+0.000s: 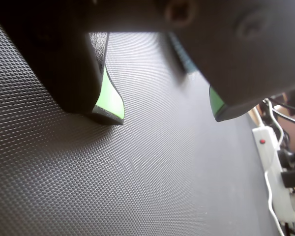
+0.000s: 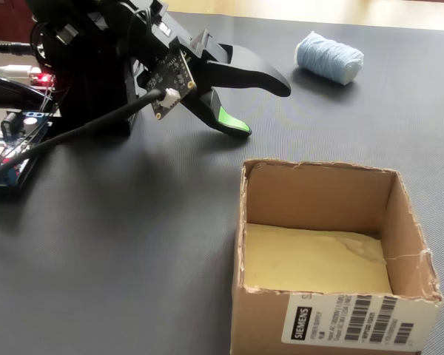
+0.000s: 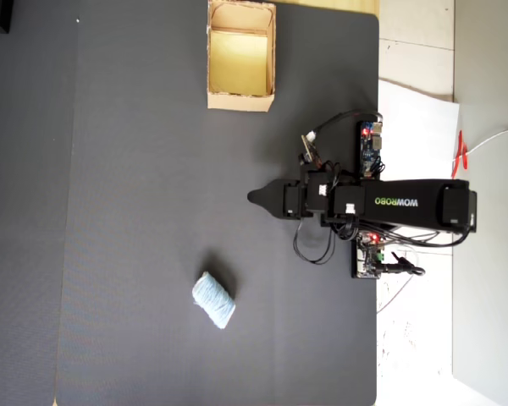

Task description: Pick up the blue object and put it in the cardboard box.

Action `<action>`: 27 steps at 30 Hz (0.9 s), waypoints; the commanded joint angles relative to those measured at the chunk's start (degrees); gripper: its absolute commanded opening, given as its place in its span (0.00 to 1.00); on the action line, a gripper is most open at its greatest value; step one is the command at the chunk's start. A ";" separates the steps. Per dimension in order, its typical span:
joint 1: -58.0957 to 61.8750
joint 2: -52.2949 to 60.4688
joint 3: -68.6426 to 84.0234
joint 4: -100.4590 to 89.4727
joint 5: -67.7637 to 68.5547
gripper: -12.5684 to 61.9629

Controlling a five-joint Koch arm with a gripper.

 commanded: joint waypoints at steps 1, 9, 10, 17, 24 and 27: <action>0.00 5.10 2.29 6.59 0.09 0.63; 0.00 5.10 2.29 6.50 0.09 0.63; 0.00 5.10 2.29 6.50 0.09 0.63; 0.00 5.10 2.29 6.59 0.09 0.63; -0.35 5.10 2.29 6.59 0.44 0.63; -0.44 5.10 2.29 6.68 0.26 0.63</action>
